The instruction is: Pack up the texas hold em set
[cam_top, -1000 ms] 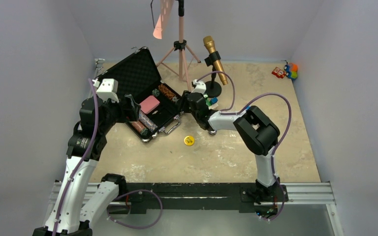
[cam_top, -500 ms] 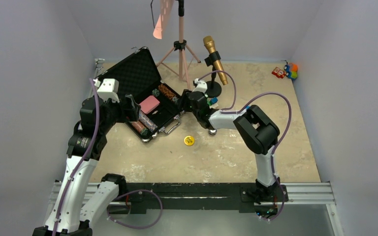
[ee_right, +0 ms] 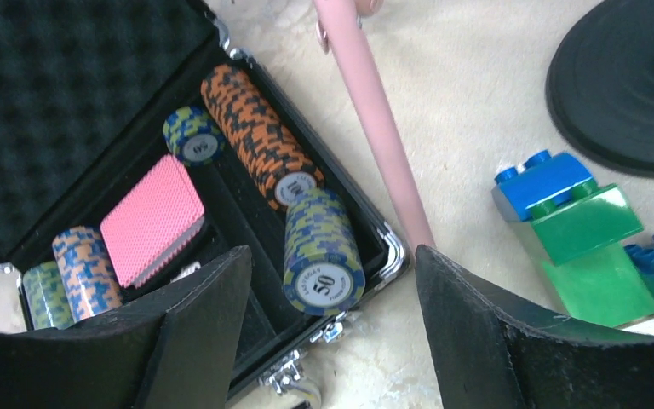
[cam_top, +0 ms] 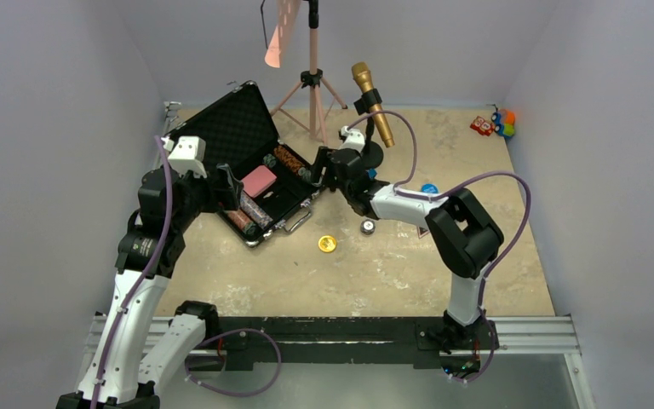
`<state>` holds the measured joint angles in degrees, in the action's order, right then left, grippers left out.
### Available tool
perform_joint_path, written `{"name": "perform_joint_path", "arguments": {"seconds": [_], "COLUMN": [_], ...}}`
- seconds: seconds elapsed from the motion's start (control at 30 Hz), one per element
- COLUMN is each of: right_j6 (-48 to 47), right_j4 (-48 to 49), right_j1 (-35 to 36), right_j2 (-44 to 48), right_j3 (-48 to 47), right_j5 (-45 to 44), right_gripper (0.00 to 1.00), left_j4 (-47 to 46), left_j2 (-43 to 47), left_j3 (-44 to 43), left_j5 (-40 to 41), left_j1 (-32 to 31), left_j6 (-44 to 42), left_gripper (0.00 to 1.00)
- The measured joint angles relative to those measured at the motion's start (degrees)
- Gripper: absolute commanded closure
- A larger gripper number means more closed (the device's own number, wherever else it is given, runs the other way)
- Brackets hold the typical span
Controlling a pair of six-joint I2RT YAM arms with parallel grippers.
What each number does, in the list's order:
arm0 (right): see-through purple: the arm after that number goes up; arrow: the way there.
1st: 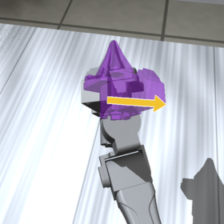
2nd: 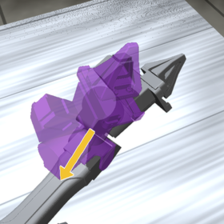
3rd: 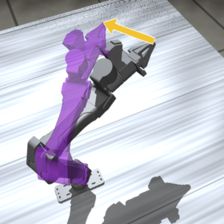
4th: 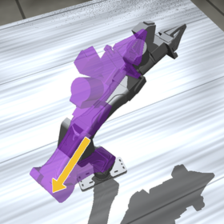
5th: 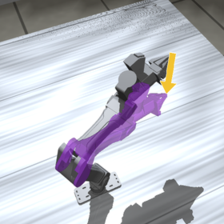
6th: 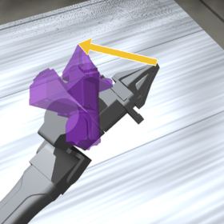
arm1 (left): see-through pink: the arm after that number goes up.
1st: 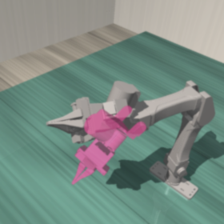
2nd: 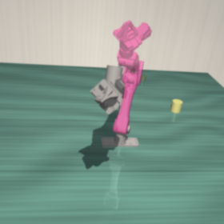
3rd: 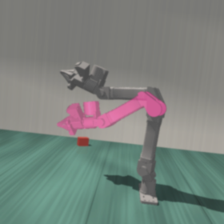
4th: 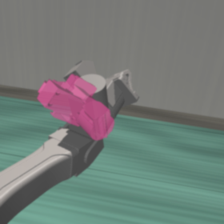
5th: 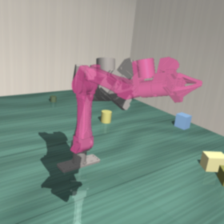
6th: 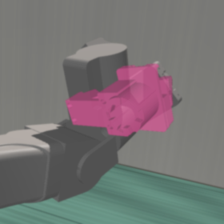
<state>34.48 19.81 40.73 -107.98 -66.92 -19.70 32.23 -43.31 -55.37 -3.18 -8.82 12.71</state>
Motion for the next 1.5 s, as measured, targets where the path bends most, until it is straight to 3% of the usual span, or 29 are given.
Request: {"name": "perform_joint_path", "arguments": {"seconds": [0.23, 0.47, 1.27, 1.5], "right_j6": [2.84, 5.95, 9.07, 9.01], "right_j4": [-7.21, -8.07, -8.98, -9.27], "right_j1": [-0.26, -1.77, -2.67, -2.91], "right_j2": [0.02, -0.72, -10.05, -10.14], "right_j3": [-1.42, -3.48, -9.70, -9.99], "right_j5": [5.60, 12.00, 15.32, 16.20], "right_gripper": [0.37, 0.47, 0.48, 0.42], "left_j4": [0.00, 0.00, 0.00, 0.00], "left_j2": [0.00, 0.00, -0.02, -0.02], "left_j3": [0.00, 0.00, 0.00, 0.00], "left_j5": [0.02, 0.07, 0.35, 0.42], "left_j1": [0.00, 0.00, 0.00, 0.00], "left_j6": [-0.04, -0.04, -0.07, -0.07], "left_gripper": [0.02, 0.02, 0.02, 0.02]}}
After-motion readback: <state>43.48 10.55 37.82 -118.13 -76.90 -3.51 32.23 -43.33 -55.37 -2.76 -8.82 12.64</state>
